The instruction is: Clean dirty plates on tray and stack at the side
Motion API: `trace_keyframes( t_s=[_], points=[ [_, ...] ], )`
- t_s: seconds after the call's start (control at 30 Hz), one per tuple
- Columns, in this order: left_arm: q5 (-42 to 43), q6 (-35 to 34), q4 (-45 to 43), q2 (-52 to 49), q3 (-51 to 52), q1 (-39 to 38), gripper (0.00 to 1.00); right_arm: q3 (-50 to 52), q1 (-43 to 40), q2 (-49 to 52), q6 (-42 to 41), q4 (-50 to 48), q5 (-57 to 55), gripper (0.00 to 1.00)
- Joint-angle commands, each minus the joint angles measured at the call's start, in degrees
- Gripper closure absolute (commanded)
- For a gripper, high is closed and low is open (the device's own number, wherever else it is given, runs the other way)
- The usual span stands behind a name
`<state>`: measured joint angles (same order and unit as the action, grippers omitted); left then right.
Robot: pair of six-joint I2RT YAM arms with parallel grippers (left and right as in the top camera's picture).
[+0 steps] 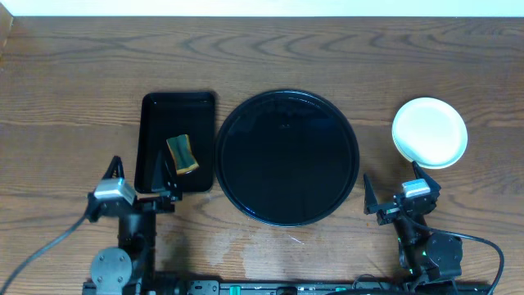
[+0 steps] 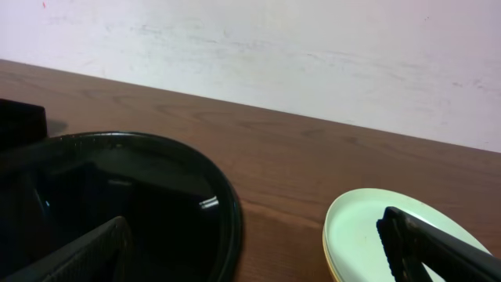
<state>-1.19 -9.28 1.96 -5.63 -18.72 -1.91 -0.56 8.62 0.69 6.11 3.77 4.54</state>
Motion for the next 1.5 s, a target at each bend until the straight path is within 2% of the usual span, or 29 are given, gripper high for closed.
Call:
trace_keyframes(
  t_s=[0.0, 0.23, 0.43, 0.77, 0.87, 1.47],
  points=[
    [-1.4, 1.8, -1.5, 5.7, 5.7, 0.3, 0.15, 0.2, -0.7, -0.3, -0.3, 0.0, 0.4, 0.01],
    [-1.4, 1.8, -7.1, 5.6, 13.2, 0.2, 0.15, 0.2, -0.7, -0.3, -0.3, 0.0, 0.4, 0.01],
    [-1.4, 1.7, -7.9, 5.6, 18.6, 0.2, 0.15, 0.2, -0.7, -0.3, -0.3, 0.0, 0.4, 0.01],
    [-1.4, 1.7, -2.7, 5.6, 18.5, -0.2, 0.15, 0.2, -0.7, -0.3, -0.3, 0.0, 0.4, 0.01],
    [-1.2, 1.7, 2.0, 5.3, 18.5, -0.2, 0.15, 0.2, -0.7, -0.3, -0.3, 0.0, 0.4, 0.01],
    [-1.2, 1.7, 2.1, 5.0, 18.5, -0.2, 0.15, 0.2, -0.7, -0.3, -0.3, 0.0, 0.4, 0.01]
  ],
)
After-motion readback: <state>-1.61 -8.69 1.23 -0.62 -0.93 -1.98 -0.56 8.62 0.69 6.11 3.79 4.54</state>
